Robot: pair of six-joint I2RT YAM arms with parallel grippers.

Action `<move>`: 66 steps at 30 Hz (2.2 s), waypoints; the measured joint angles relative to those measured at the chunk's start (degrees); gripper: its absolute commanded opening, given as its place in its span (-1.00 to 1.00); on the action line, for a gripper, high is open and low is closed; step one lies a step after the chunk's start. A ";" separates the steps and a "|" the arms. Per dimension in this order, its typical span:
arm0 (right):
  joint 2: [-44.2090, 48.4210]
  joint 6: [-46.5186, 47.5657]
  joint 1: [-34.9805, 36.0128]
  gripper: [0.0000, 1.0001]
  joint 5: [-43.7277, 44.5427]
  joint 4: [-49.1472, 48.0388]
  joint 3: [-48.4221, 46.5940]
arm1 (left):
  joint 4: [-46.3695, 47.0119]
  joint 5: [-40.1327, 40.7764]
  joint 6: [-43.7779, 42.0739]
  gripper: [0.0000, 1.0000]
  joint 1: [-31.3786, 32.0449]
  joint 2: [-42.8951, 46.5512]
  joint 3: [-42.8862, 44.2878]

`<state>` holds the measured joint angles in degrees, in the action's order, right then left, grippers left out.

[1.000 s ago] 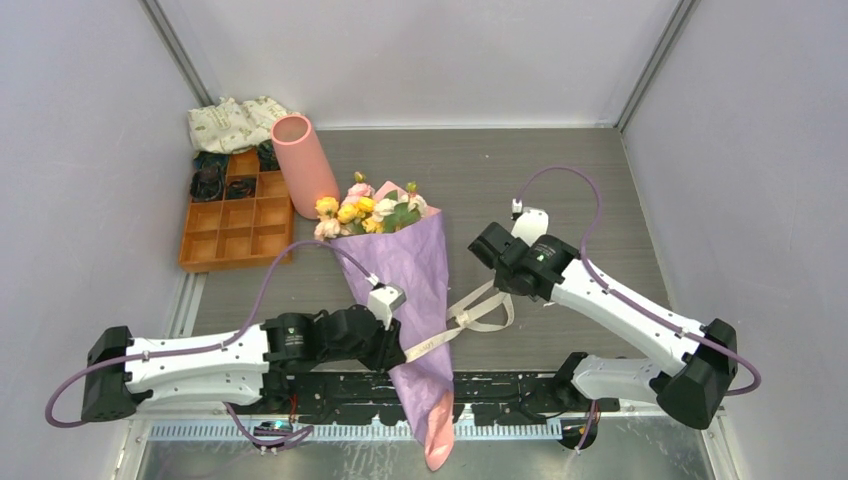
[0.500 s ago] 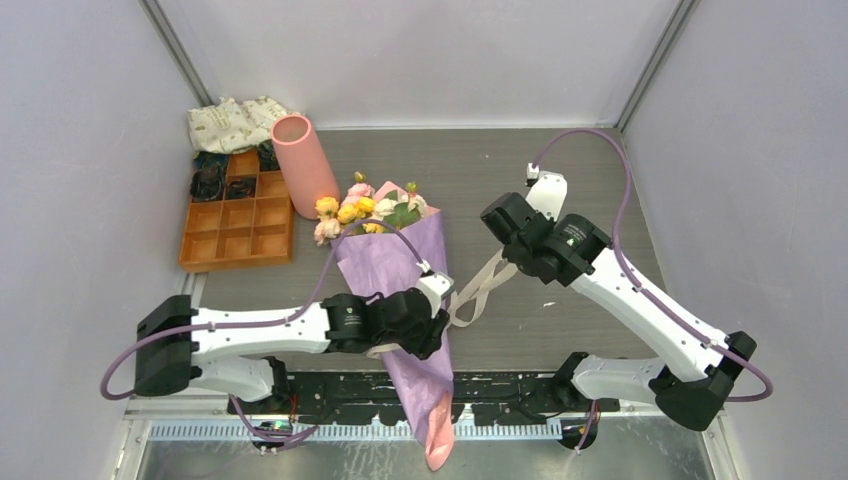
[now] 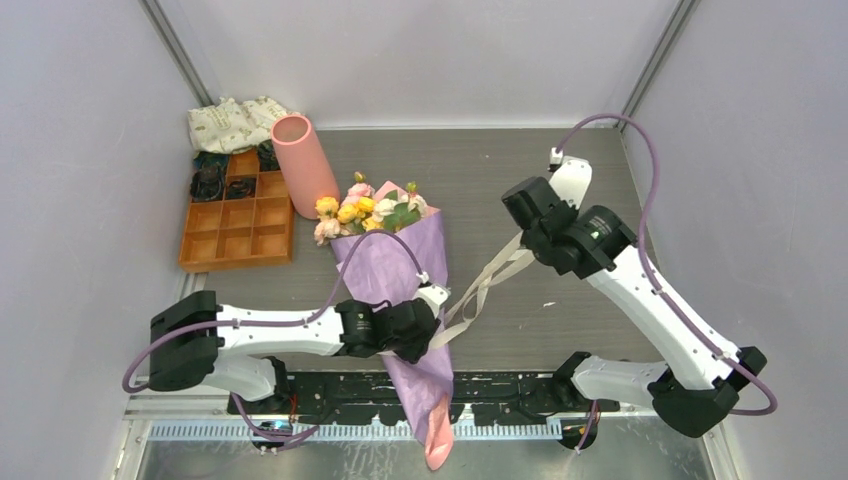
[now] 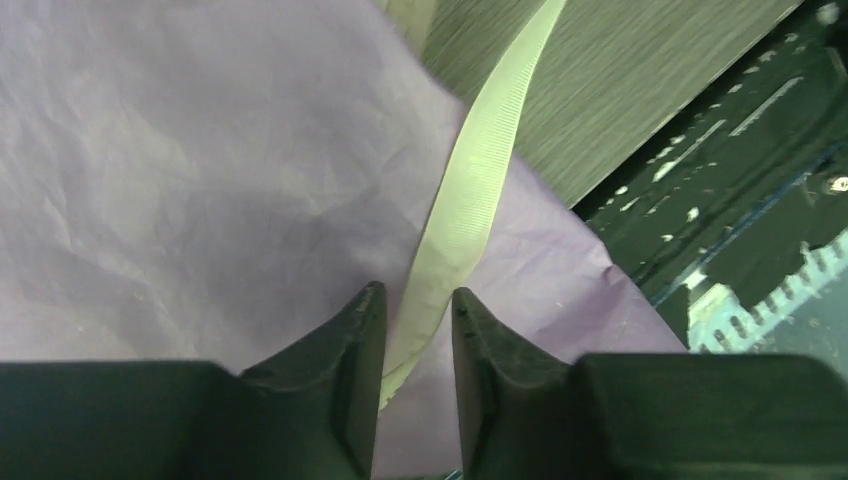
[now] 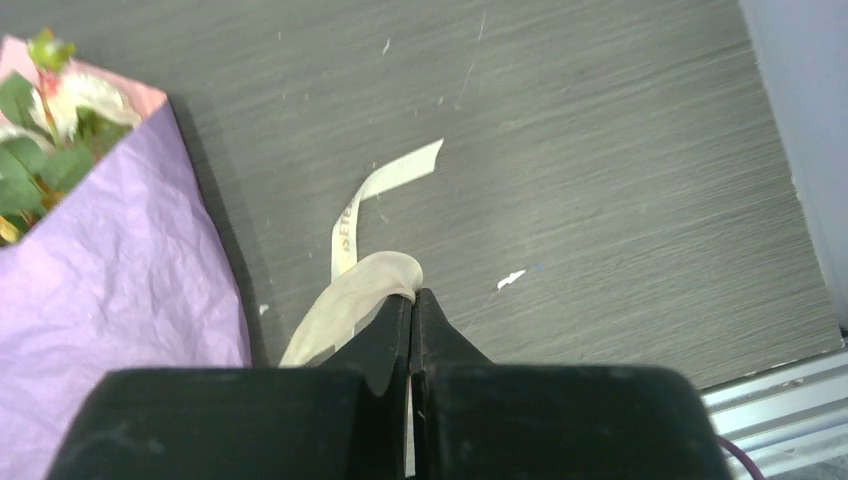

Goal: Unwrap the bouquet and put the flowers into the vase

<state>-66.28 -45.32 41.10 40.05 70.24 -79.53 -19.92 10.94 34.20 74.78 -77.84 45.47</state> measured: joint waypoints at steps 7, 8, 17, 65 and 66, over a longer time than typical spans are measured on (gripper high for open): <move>1.05 3.21 -6.12 -0.93 2.03 1.14 -6.29 | -6.05 3.15 6.58 -0.80 0.00 0.92 -2.16; 1.09 3.45 -7.23 -0.92 2.05 1.40 -6.36 | -7.80 4.31 7.93 -0.81 0.00 2.73 -2.43; 1.01 4.74 -11.28 0.05 1.86 2.34 -6.47 | -35.41 21.24 24.83 -0.75 0.00 43.25 1.07; -44.48 4.09 39.32 0.18 -12.76 -9.53 -18.93 | -71.25 53.62 43.67 -0.61 -0.07 48.63 18.84; -44.89 3.82 39.58 0.17 -12.76 -9.46 -18.95 | -71.25 53.66 43.67 -0.61 -0.07 48.81 18.84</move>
<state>-111.18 -41.50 80.68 27.29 60.77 -98.48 -91.18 64.60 77.87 74.72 -29.04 64.31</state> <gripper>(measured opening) 0.592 0.190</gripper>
